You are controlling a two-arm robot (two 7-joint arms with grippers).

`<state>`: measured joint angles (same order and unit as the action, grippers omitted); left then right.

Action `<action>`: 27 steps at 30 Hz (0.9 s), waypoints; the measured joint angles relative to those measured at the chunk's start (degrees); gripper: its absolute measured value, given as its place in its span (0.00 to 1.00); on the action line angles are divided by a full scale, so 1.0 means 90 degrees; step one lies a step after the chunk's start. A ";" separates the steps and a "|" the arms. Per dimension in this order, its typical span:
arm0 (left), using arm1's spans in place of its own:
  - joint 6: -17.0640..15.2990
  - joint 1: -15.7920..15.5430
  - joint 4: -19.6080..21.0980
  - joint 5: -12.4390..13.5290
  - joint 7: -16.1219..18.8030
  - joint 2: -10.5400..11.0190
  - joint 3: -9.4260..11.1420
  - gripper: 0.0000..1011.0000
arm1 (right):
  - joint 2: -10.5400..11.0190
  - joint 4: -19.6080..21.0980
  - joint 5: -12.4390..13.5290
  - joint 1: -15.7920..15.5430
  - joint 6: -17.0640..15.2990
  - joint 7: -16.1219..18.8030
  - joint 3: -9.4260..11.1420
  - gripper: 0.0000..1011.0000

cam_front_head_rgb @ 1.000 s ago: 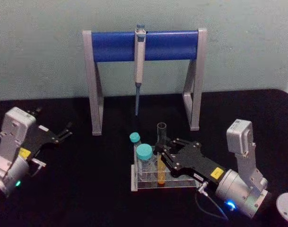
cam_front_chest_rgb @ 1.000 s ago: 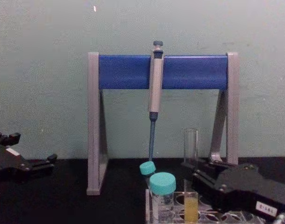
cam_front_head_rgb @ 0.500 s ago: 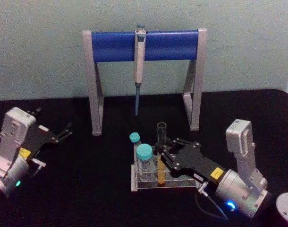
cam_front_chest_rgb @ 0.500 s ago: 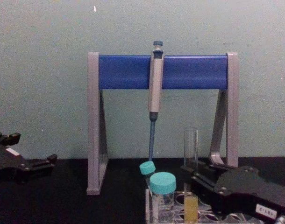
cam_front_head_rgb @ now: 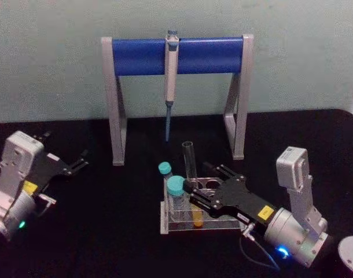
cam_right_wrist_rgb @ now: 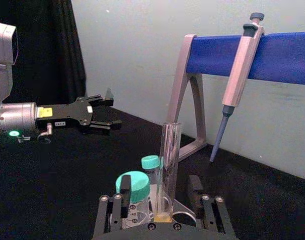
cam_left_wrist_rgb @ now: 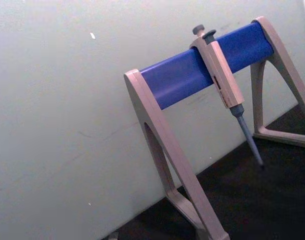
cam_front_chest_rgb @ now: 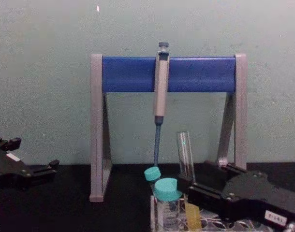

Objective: Pick up the test tube from the test tube rack, shake it, then place it back into the test tube rack.

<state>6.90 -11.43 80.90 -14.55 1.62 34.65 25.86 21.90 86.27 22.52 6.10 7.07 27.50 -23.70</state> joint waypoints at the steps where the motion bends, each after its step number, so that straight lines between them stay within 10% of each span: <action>1: 0.0000 0.0000 0.0000 0.0000 0.0000 0.0000 0.0000 0.99 | 0.0000 0.0000 0.0001 0.0000 0.0000 0.0001 0.0000 0.72; 11: 0.0000 0.0001 0.0000 0.0000 0.0000 0.0000 0.0000 0.99 | 0.0000 0.0001 0.0007 0.0000 0.0006 0.0005 0.0000 0.99; 27: 0.0000 0.0000 0.0000 0.0000 0.0000 0.0000 0.0000 0.99 | 0.0052 0.0635 0.0257 -0.0004 0.0451 0.0053 0.0356 0.99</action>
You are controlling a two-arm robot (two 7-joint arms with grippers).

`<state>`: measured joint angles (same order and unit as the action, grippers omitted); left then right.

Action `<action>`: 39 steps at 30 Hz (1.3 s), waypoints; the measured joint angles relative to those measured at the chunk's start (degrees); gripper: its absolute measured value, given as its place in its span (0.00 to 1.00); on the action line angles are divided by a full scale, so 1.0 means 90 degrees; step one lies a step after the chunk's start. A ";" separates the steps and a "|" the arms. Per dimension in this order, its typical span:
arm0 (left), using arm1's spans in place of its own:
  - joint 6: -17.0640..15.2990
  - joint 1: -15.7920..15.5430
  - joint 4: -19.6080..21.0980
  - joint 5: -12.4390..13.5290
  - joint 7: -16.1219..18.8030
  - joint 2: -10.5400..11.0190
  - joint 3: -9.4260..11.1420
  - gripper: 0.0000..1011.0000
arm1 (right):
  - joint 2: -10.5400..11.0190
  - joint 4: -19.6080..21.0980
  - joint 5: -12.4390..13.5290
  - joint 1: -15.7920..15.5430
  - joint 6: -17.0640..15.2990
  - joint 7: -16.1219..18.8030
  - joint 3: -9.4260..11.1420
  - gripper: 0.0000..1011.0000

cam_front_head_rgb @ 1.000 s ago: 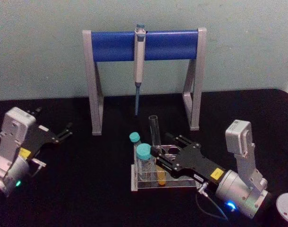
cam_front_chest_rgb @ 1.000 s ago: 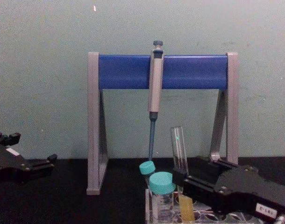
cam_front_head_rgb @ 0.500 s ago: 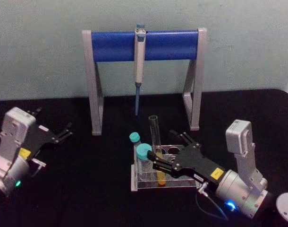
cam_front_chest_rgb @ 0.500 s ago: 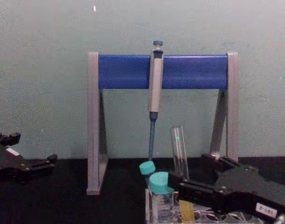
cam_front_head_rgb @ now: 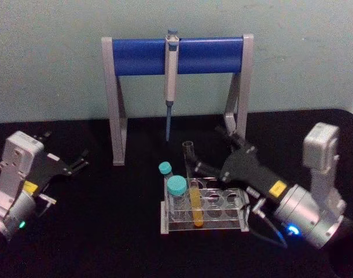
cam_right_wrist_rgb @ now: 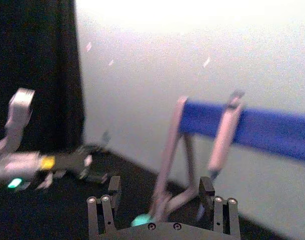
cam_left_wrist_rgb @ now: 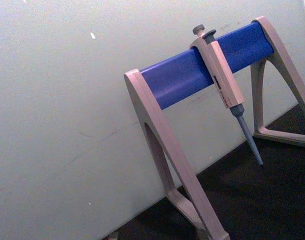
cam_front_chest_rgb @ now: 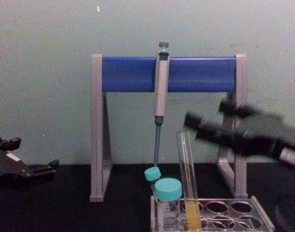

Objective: Pick up the test tube from the test tube rack, shake it, then place it back into the test tube rack.

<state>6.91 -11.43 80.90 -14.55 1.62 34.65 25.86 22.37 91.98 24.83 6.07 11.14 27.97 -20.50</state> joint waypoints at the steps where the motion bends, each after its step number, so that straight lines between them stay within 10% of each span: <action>1: 0.0000 0.0000 0.0000 0.0000 0.0000 0.0000 0.0000 0.99 | -0.0006 0.0054 -0.0002 -0.0024 0.0051 -0.0080 0.0062 0.99; 17: 0.0000 0.0000 0.0000 0.0000 0.0000 0.0000 0.0000 0.99 | -0.0525 0.0190 -0.1827 -0.0914 -0.0493 -0.2892 0.0954 0.99; 31: 0.0000 0.0000 0.0000 0.0000 0.0000 0.0000 0.0000 0.99 | -0.0720 -0.0014 -0.2221 -0.1090 -0.1828 -0.2998 0.0934 0.99; 39: 0.0000 0.0000 0.0000 0.0000 0.0000 0.0000 0.0000 0.99 | -0.0727 -0.0026 -0.2238 -0.1080 -0.1872 -0.2985 0.0927 0.99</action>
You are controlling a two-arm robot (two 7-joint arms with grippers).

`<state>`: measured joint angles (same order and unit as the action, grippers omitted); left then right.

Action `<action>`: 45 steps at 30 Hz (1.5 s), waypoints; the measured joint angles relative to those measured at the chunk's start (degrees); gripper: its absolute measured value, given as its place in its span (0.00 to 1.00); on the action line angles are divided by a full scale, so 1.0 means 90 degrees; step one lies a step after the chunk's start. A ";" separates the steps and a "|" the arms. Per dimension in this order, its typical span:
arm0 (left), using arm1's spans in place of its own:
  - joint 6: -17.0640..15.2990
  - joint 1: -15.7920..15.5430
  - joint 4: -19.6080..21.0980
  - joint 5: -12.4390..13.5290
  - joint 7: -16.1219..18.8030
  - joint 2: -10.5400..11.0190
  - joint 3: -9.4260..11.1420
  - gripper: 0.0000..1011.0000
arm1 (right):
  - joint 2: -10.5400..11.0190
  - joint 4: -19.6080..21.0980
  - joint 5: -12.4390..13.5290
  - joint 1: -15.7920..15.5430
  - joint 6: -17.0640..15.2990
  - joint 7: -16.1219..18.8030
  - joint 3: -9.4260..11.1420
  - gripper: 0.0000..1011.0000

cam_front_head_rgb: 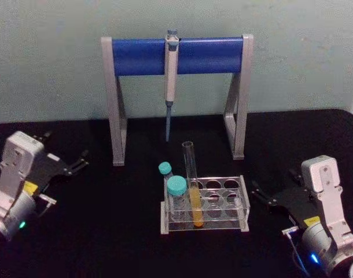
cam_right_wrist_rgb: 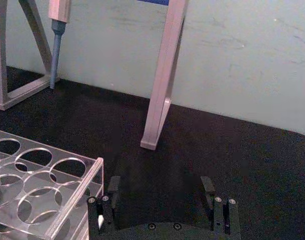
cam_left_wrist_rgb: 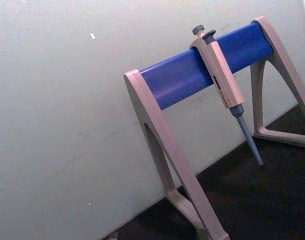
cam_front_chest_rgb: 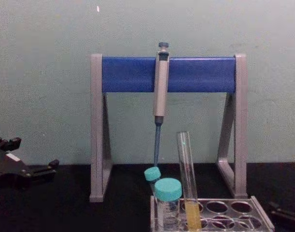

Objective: Pick up the test tube from the test tube rack, shake it, then place it back into the test tube rack.

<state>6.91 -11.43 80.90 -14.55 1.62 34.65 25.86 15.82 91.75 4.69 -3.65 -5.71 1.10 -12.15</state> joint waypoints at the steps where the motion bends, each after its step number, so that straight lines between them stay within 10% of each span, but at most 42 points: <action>1: 0.0000 0.0000 0.0000 0.0000 0.0000 0.0000 0.0000 0.99 | 0.0002 0.0001 0.0002 0.0000 0.0009 0.0002 -0.0001 0.99; 45: 0.0000 0.0000 0.0000 0.0000 0.0000 0.0000 0.0000 0.99 | 0.0022 0.0015 0.0035 0.0000 0.0084 0.0012 -0.0002 0.99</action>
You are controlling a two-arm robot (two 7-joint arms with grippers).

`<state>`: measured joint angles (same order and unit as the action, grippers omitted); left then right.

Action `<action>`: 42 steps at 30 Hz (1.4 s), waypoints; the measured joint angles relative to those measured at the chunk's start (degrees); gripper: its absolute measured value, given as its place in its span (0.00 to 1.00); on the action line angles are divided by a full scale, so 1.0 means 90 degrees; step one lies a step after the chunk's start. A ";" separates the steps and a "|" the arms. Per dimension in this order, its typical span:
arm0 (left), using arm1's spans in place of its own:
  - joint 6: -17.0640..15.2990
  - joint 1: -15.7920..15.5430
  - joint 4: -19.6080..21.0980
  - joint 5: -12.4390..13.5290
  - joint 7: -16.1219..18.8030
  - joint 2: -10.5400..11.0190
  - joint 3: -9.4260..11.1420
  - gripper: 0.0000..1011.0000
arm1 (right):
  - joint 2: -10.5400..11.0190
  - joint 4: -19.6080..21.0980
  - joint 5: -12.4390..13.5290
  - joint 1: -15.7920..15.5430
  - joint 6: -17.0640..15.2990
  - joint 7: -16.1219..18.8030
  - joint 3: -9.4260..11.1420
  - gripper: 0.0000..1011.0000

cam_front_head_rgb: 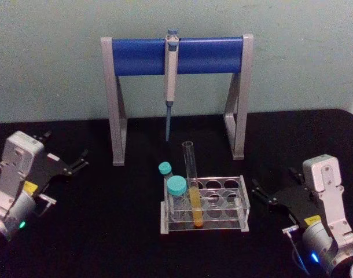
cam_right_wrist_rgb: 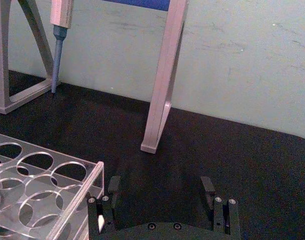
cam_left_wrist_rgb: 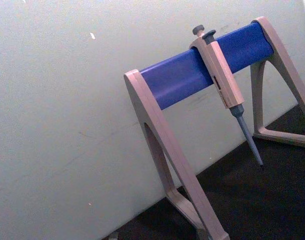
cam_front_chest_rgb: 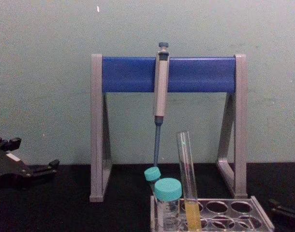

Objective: Pick up the test tube from the test tube rack, shake it, then place it back into the test tube rack.

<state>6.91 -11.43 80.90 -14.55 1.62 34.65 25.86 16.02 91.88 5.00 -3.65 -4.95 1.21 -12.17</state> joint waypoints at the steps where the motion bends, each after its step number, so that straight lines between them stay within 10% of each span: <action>1: 0.0000 0.0001 0.0000 -0.0001 0.0000 0.0000 0.0000 0.99 | 0.0000 0.0000 0.0000 0.0000 0.0000 0.0000 0.0000 0.99; 42: 0.0000 0.0000 0.0000 0.0000 0.0000 0.0000 0.0000 0.99 | 0.0000 0.0000 0.0000 0.0000 -0.0001 0.0000 0.0000 0.99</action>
<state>6.91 -11.43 80.90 -14.55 1.62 34.65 25.86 16.02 91.88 5.00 -3.65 -4.96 1.21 -12.17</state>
